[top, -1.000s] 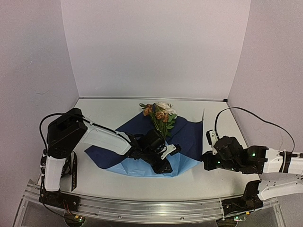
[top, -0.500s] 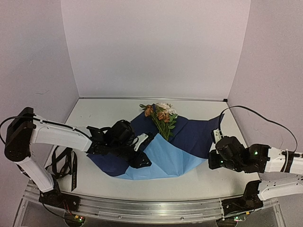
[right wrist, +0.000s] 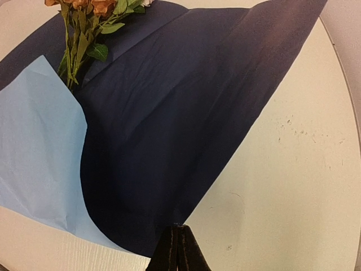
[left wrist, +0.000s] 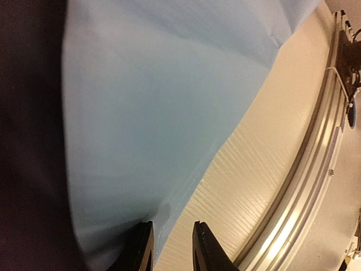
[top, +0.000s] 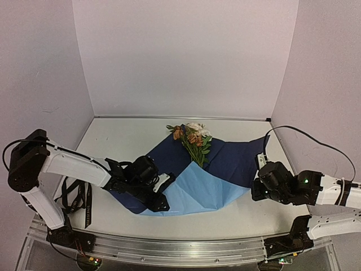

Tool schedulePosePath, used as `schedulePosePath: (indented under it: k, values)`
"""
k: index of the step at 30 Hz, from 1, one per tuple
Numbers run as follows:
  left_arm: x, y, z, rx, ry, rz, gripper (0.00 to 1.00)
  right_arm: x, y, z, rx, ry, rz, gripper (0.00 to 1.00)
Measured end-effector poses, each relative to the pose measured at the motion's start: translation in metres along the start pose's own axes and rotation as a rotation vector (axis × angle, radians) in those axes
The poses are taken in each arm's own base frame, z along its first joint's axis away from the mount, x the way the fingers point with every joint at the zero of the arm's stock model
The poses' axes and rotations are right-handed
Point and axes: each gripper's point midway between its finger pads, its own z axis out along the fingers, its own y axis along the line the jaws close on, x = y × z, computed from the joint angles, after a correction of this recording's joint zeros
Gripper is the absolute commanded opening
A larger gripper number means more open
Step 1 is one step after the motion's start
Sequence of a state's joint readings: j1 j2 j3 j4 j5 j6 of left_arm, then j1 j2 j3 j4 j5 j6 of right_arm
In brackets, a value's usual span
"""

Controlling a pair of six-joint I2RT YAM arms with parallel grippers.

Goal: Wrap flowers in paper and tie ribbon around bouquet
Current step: Fold the one-fourth-folded wrapping paper at the center of the board.

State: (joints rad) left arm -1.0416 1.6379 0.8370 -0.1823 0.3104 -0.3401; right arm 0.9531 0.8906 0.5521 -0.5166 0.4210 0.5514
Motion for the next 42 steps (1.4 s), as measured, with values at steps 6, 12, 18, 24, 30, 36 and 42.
schedulePosePath:
  k: [6,12,18,24,30,36,42]
  values:
    - [0.003,0.020,0.022,-0.042,0.026,-0.031,0.21,-0.013,0.011,-0.007,-0.036,0.004,0.007,0.00]
    - [-0.014,0.032,0.026,-0.050,-0.020,-0.057,0.18,-0.027,0.037,-0.009,-0.112,0.043,0.018,0.00]
    - [-0.020,0.033,0.028,-0.045,-0.043,-0.071,0.16,-0.037,0.077,-0.001,-0.211,0.108,0.063,0.00]
    - [-0.022,0.034,0.028,-0.044,-0.051,-0.072,0.16,-0.045,0.131,0.019,-0.326,0.195,0.139,0.00]
    - [-0.023,0.035,0.028,-0.045,-0.052,-0.073,0.16,-0.042,0.173,0.049,-0.423,0.277,0.235,0.00]
    - [-0.022,0.036,0.028,-0.045,-0.050,-0.072,0.16,-0.037,0.197,0.098,-0.508,0.352,0.422,0.00]
    - [-0.023,0.038,0.027,-0.045,-0.046,-0.075,0.15,-0.040,0.209,0.131,-0.572,0.368,0.564,0.00]
